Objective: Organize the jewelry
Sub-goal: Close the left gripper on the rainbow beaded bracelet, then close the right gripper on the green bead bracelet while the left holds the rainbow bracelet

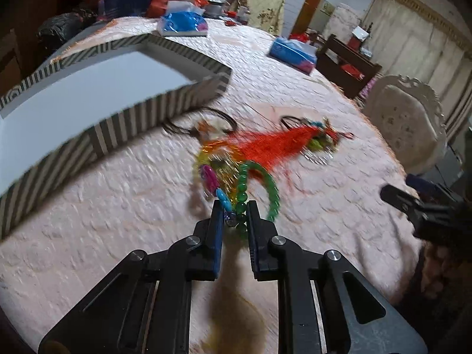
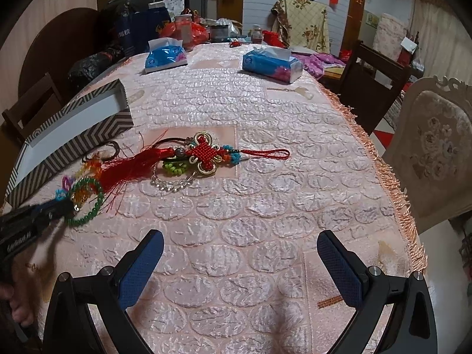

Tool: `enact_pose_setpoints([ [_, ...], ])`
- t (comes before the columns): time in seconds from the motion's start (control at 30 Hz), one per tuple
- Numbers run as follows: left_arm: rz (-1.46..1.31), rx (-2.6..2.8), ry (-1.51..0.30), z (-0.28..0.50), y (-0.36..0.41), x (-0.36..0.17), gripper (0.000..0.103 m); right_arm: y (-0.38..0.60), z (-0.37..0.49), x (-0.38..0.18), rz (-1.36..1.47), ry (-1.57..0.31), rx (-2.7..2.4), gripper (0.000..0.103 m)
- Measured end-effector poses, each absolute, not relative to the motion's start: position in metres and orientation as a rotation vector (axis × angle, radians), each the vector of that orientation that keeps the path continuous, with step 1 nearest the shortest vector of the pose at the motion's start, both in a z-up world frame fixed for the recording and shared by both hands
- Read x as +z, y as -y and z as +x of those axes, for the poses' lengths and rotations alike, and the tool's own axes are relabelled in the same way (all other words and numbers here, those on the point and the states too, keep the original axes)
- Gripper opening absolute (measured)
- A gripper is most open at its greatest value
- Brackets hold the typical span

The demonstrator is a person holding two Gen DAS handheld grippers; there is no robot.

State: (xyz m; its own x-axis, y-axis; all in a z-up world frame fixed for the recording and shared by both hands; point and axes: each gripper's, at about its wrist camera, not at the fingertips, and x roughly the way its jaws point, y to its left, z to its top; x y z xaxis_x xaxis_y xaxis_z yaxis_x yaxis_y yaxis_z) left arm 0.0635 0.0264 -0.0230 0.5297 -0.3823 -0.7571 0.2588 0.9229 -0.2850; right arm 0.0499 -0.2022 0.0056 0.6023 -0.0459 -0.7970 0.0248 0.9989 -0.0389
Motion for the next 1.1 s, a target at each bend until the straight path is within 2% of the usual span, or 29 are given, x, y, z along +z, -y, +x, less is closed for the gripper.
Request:
enact_pose_setpoints([
  [0.17, -0.140, -0.442, -0.971, 0.033, -0.016, -0.028, 0.014, 0.196, 0.049, 0.006, -0.010, -0.918, 0.016, 0.103],
  [0.23, -0.123, -0.439, -0.964, 0.027, -0.015, -0.027, 0.021, 0.192, 0.048, 0.005, -0.001, -0.922, 0.056, 0.103],
  [0.3, -0.118, -0.422, -0.939, 0.025, -0.020, -0.024, 0.050, 0.184, 0.047, 0.004, 0.004, -0.920, 0.102, 0.103],
  [0.37, -0.149, -0.397, -0.923, 0.027, -0.030, -0.022, 0.061, 0.172, 0.045, 0.005, 0.001, -0.905, 0.167, 0.103],
  [0.47, -0.195, -0.382, -0.928, 0.034, -0.042, -0.023, 0.061, 0.154, 0.044, 0.004, -0.020, -0.892, 0.249, 0.096],
  [0.53, -0.212, -0.373, -0.939, 0.040, -0.046, -0.027, 0.060, 0.141, 0.046, 0.000, -0.046, -0.900, 0.296, 0.085],
  [0.6, -0.212, -0.365, -0.937, 0.043, -0.047, -0.026, 0.060, 0.127, 0.053, -0.009, -0.063, -0.933, 0.351, 0.067],
  [0.63, -0.207, -0.353, -0.944, 0.045, -0.046, -0.026, 0.060, 0.122, 0.055, -0.013, -0.067, -0.945, 0.373, 0.063],
  [0.67, -0.204, -0.342, -0.946, 0.046, -0.045, -0.025, 0.055, 0.114, 0.059, -0.019, -0.084, -0.967, 0.405, 0.055],
  [0.7, -0.189, -0.323, -0.951, 0.047, -0.044, -0.026, 0.045, 0.109, 0.059, -0.023, -0.102, -0.978, 0.416, 0.049],
  [0.8, -0.152, -0.276, -0.953, 0.048, -0.045, -0.027, 0.028, 0.094, 0.058, -0.029, -0.174, -0.963, 0.456, 0.047],
  [0.83, -0.144, -0.270, -0.955, 0.048, -0.045, -0.027, 0.026, 0.091, 0.057, -0.030, -0.184, -0.956, 0.473, 0.047],
  [1.03, -0.055, -0.244, -0.960, 0.049, -0.034, -0.027, 0.027, 0.083, 0.054, -0.034, -0.250, -0.914, 0.488, 0.047],
  [1.1, -0.029, -0.243, -0.964, 0.049, -0.030, -0.027, 0.032, 0.090, 0.057, -0.033, -0.238, -0.919, 0.444, 0.044],
])
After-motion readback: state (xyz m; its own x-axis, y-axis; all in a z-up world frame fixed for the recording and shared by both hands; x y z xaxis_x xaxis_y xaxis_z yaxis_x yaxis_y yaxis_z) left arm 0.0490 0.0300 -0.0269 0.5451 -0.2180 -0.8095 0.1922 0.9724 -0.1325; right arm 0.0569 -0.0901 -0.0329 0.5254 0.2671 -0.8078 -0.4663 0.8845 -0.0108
